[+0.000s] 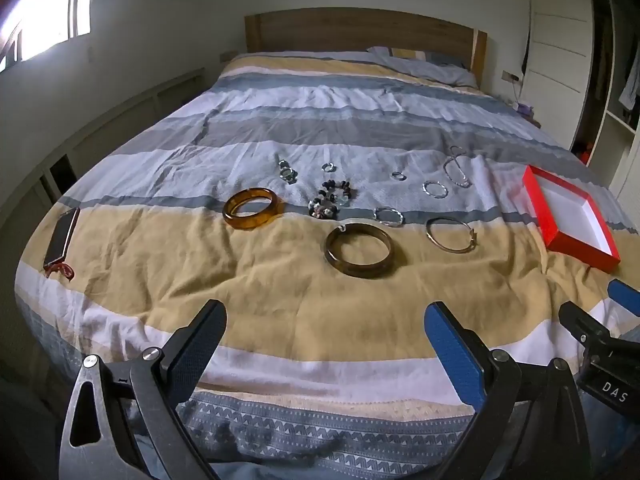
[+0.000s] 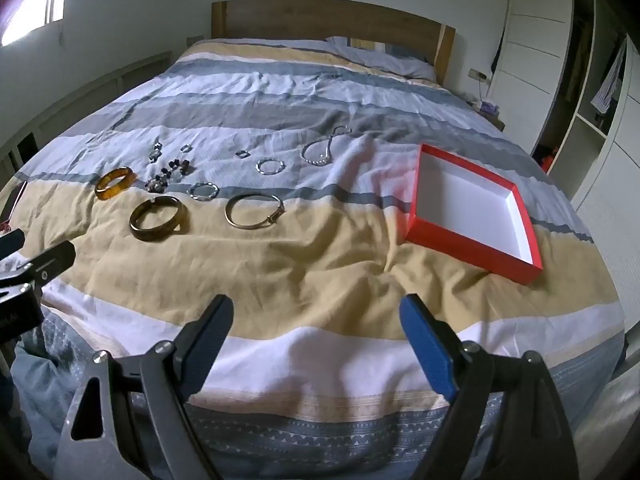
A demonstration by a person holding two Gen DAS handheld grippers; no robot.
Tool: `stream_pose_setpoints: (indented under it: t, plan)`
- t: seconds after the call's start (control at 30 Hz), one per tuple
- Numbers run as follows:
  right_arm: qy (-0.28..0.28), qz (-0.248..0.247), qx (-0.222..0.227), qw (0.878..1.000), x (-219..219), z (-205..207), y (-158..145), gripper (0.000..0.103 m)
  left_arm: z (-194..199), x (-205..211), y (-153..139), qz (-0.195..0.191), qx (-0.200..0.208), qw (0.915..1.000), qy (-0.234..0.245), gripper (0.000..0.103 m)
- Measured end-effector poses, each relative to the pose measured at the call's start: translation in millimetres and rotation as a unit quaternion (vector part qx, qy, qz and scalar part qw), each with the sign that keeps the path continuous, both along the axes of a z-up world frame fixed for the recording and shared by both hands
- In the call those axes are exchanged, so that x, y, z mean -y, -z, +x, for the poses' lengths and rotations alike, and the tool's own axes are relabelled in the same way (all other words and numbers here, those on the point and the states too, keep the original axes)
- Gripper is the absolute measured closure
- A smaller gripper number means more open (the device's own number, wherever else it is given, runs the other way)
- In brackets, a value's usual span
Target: Organize jewelry
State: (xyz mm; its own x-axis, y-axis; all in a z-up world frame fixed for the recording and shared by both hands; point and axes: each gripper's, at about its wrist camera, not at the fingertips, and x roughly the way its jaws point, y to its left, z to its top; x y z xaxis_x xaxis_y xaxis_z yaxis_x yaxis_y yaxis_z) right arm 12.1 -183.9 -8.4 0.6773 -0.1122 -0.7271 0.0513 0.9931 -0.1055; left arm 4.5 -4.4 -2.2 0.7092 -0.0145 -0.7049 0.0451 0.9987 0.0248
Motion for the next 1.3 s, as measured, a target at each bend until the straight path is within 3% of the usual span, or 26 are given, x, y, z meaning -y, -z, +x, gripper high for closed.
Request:
stream_pose_setpoints:
  t: [0.83,1.3]
  plan:
    - [-0.008,-0.012,-0.004,1.0,-2,3,1,0.018,7,-1,3,-0.02,0.015,0.9996,0.009,0.005]
    - [-0.02,-0.022,-0.008,1.0,-11,14,3,0.018,27,-5,6,-0.045,-0.009,0.9988,0.016,0.005]
